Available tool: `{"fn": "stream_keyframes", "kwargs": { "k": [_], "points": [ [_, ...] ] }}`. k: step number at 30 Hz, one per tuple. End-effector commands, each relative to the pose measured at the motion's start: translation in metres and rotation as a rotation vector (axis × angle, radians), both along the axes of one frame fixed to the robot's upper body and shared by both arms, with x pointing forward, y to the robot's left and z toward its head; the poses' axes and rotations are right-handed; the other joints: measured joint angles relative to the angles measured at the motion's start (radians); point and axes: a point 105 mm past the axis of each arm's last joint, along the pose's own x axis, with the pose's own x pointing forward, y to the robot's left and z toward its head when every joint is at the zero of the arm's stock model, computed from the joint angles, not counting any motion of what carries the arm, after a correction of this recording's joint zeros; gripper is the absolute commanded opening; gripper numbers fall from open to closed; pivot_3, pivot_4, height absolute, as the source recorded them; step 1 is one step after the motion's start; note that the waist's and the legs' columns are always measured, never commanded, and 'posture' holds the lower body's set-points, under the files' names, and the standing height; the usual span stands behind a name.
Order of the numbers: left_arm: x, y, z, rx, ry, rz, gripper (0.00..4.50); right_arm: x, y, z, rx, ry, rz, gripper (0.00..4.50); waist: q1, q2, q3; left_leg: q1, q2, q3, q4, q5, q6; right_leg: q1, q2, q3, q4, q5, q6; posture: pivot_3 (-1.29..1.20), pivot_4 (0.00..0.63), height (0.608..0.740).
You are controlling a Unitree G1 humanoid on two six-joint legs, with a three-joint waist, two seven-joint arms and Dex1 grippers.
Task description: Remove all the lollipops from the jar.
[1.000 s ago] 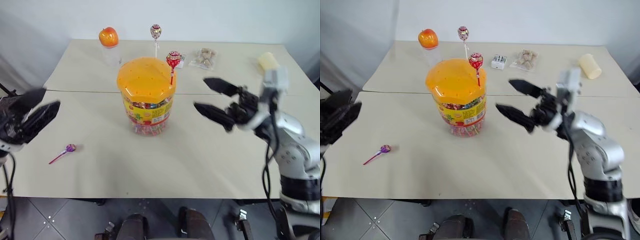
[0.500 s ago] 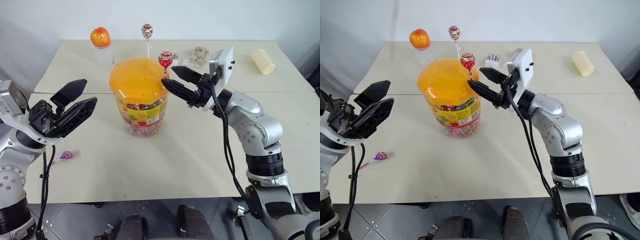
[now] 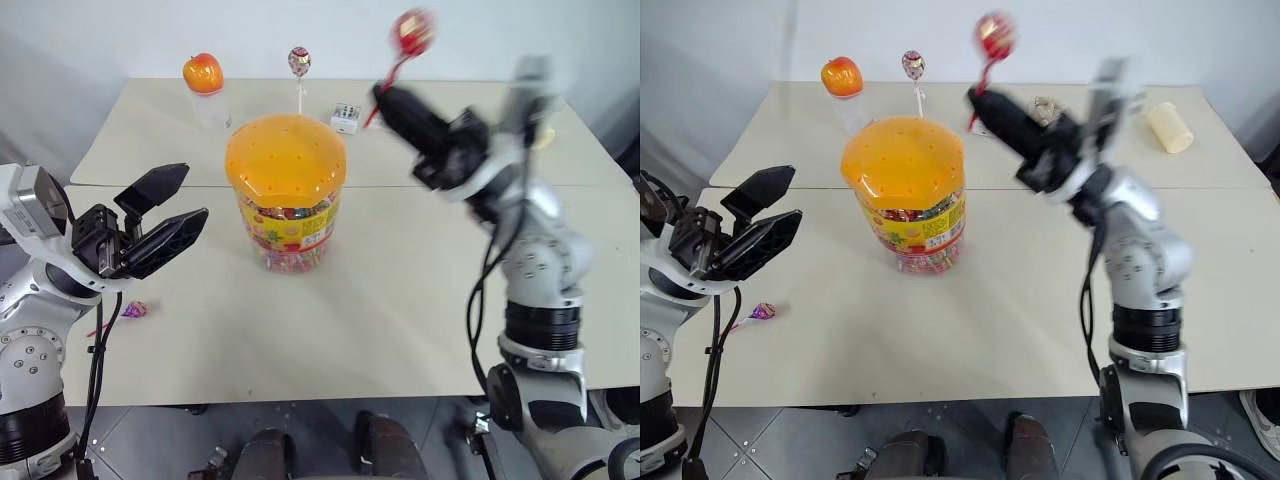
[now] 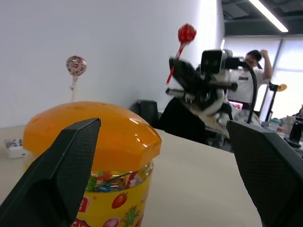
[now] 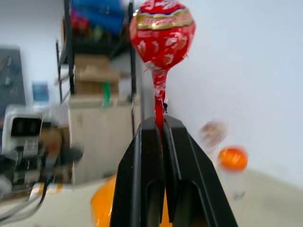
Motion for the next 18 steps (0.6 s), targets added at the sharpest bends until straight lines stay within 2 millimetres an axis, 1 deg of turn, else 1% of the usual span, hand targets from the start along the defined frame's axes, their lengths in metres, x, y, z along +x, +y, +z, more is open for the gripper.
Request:
{"fn": "stream_keyframes", "kwargs": {
  "k": [1, 2, 3, 4, 5, 6, 7, 8, 10, 11, 12, 15, 16, 17, 18],
  "points": [
    [-0.008, -0.010, -0.005, 0.096, -0.020, -0.054, 4.50, 0.020, -0.044, -0.031, -0.221, 0.251, -0.197, 0.01, -0.001, 0.000, 0.000, 0.000, 0.000, 0.001, 0.000, 0.000, 0.000, 0.000, 0.000, 0.000, -0.001, 0.000, 0.000, 0.00, 0.150, 0.740],
    [-0.009, -0.012, -0.009, 0.125, -0.015, -0.065, 4.50, 0.028, -0.062, -0.047, -0.311, 0.366, -0.291, 0.01, 0.000, 0.000, 0.000, 0.000, 0.001, 0.001, -0.001, 0.000, 0.000, 0.000, 0.000, 0.000, -0.001, 0.000, 0.000, 0.00, 0.150, 0.740],
    [-0.011, -0.014, -0.015, 0.172, -0.005, -0.079, 4.50, 0.032, -0.082, -0.062, -0.372, 0.466, -0.384, 0.01, 0.002, 0.000, 0.000, 0.000, 0.001, 0.001, -0.001, 0.000, 0.000, 0.000, 0.000, 0.000, -0.001, 0.000, 0.000, 0.00, 0.150, 0.740],
    [-0.011, -0.013, -0.023, 0.235, 0.000, -0.076, 4.50, 0.035, -0.105, -0.081, -0.423, 0.602, -0.475, 0.01, 0.001, 0.000, 0.000, 0.000, 0.001, 0.002, -0.001, 0.000, 0.000, 0.000, 0.000, 0.000, -0.002, 0.000, 0.000, 0.00, 0.150, 0.740],
    [-0.010, -0.012, -0.033, 0.307, 0.014, -0.075, 4.50, 0.034, -0.133, -0.111, -0.535, 0.739, -0.604, 0.01, 0.002, 0.000, 0.000, 0.000, 0.001, 0.003, -0.001, 0.000, 0.000, 0.000, 0.000, 0.000, -0.003, 0.000, 0.000, 0.00, 0.150, 0.740],
    [-0.010, -0.010, -0.040, 0.357, 0.023, -0.076, 4.50, 0.029, -0.154, -0.130, -0.620, 0.834, -0.695, 0.01, 0.001, 0.000, 0.000, 0.000, 0.001, 0.005, -0.001, 0.000, 0.000, -0.001, 0.000, 0.001, -0.004, 0.000, 0.000, 0.00, 0.150, 0.740],
    [-0.008, -0.008, -0.043, 0.371, 0.022, -0.068, 4.50, 0.021, -0.169, -0.152, -0.737, 0.870, -0.754, 0.01, 0.001, 0.000, 0.000, 0.000, 0.002, 0.006, -0.002, 0.000, 0.000, -0.001, 0.000, 0.001, -0.003, 0.000, 0.000, 0.00, 0.150, 0.740],
    [-0.007, -0.007, -0.044, 0.368, 0.019, -0.068, 4.50, 0.015, -0.176, -0.166, -0.822, 0.868, -0.770, 0.01, 0.003, 0.000, 0.000, 0.000, 0.002, 0.006, -0.002, 0.000, 0.000, -0.001, 0.000, 0.001, -0.004, 0.000, 0.000, 0.00, 0.150, 0.740],
    [-0.005, -0.008, -0.043, 0.363, 0.008, -0.069, 4.50, 0.003, -0.189, -0.200, -0.969, 0.927, -0.777, 0.01, 0.003, 0.000, 0.000, 0.000, 0.002, 0.007, -0.001, 0.000, 0.000, -0.001, 0.000, 0.001, -0.004, 0.000, 0.000, 0.00, 0.150, 0.740],
    [-0.005, -0.009, -0.044, 0.365, 0.005, -0.076, 4.50, -0.001, -0.195, -0.211, -1.000, 0.947, -0.788, 0.01, -0.001, 0.000, 0.000, 0.000, 0.002, 0.009, -0.001, 0.000, 0.000, -0.001, 0.000, 0.002, -0.004, 0.000, 0.000, 0.00, 0.150, 0.740],
    [-0.004, -0.011, -0.043, 0.365, 0.001, -0.080, 4.50, -0.003, -0.197, -0.219, -1.017, 0.954, -0.781, 0.01, -0.005, 0.001, 0.000, 0.001, 0.002, 0.010, -0.001, 0.000, 0.000, -0.001, 0.000, 0.003, -0.005, 0.000, 0.000, 0.00, 0.150, 0.740],
    [-0.004, -0.014, -0.041, 0.360, -0.003, -0.088, 4.50, -0.006, -0.204, -0.230, -1.020, 0.943, -0.782, 0.01, -0.003, 0.000, 0.000, 0.003, 0.003, 0.011, 0.000, 0.000, 0.000, 0.001, 0.001, 0.005, -0.004, 0.000, -0.001, 0.00, 0.150, 0.740],
    [-0.004, -0.014, -0.040, 0.358, -0.004, -0.087, 4.50, -0.006, -0.205, -0.231, -1.000, 0.939, -0.777, 0.48, -0.002, 0.000, 0.000, 0.003, 0.003, 0.011, 0.000, 0.000, 0.000, 0.001, 0.001, 0.005, -0.004, 0.000, -0.001, 0.00, 0.150, 0.740],
    [-0.004, -0.014, -0.039, 0.354, -0.004, -0.084, 4.50, -0.006, -0.204, -0.230, -0.978, 0.935, -0.767, 0.63, -0.002, -0.001, -0.001, 0.003, 0.003, 0.011, 0.000, 0.000, 0.000, 0.001, 0.001, 0.005, -0.004, 0.000, -0.001, 0.00, 0.150, 0.740],
    [-0.004, -0.013, -0.038, 0.350, -0.002, -0.082, 4.50, -0.006, -0.202, -0.227, -0.961, 0.914, -0.744, 0.96, -0.001, -0.002, -0.001, 0.003, 0.003, 0.011, 0.000, 0.000, 0.000, 0.001, 0.001, 0.005, -0.004, 0.000, -0.001, 0.00, 0.150, 0.740]
  ]
}}
